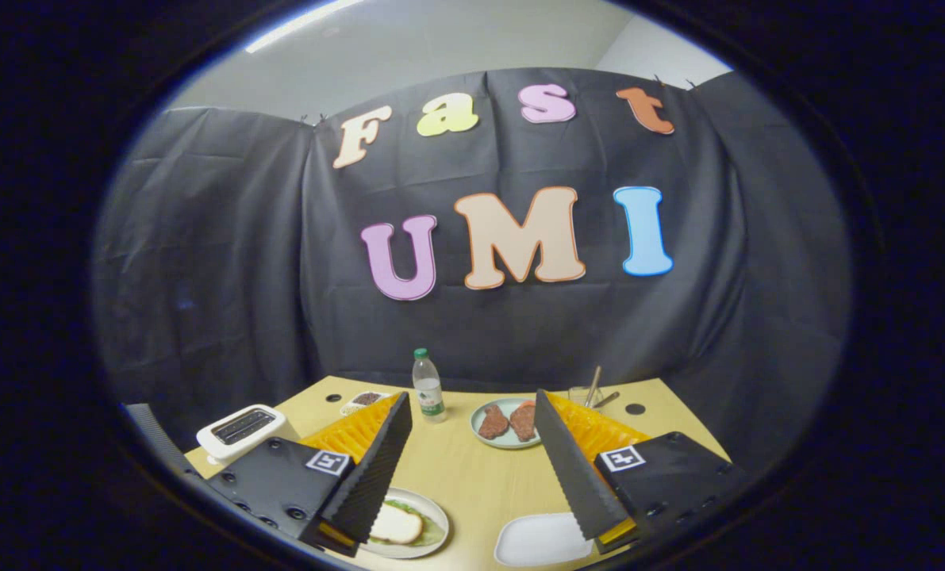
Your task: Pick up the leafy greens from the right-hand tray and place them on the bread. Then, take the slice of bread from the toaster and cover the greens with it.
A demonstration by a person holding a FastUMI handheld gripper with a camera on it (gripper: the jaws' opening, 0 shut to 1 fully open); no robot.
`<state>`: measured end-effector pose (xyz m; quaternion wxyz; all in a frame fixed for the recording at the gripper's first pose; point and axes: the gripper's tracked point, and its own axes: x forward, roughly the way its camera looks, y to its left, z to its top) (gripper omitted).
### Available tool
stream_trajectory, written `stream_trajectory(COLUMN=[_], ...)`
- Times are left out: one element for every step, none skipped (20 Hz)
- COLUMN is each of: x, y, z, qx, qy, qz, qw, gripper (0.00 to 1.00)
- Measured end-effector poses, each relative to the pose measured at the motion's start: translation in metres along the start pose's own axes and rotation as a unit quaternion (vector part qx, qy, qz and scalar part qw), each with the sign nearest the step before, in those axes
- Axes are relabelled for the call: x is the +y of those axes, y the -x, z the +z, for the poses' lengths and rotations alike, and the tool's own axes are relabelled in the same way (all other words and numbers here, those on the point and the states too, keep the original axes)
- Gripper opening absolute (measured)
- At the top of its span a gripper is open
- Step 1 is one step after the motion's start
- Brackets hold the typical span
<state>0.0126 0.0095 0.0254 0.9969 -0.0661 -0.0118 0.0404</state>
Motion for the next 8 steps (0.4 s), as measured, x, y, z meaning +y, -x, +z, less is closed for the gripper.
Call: stream_trajectory(x=[-0.001, 0.001, 0.002, 0.002, 0.001, -0.001, -0.002, -0.005], y=[0.004, 0.008, 0.01, 0.016, 0.021, 0.023, 0.025, 0.028], z=[0.005, 0.008, 0.011, 0.014, 0.015, 0.016, 0.016, 0.016], qx=[-0.006, -0.011, -0.015, -0.019, -0.023, -0.026, -0.028, -0.028], qy=[0.002, 0.001, -0.001, -0.002, -0.002, 0.001, 0.006, 0.009], qz=[0.004, 0.009, 0.015, 0.018, 0.021, 0.025, 0.027, 0.029], qw=[1.0, 1.0, 1.0, 1.0, 0.999, 0.999, 0.999, 0.999], gripper=[0.98, 0.98, 0.98, 0.98, 0.98, 0.98, 0.98, 0.98])
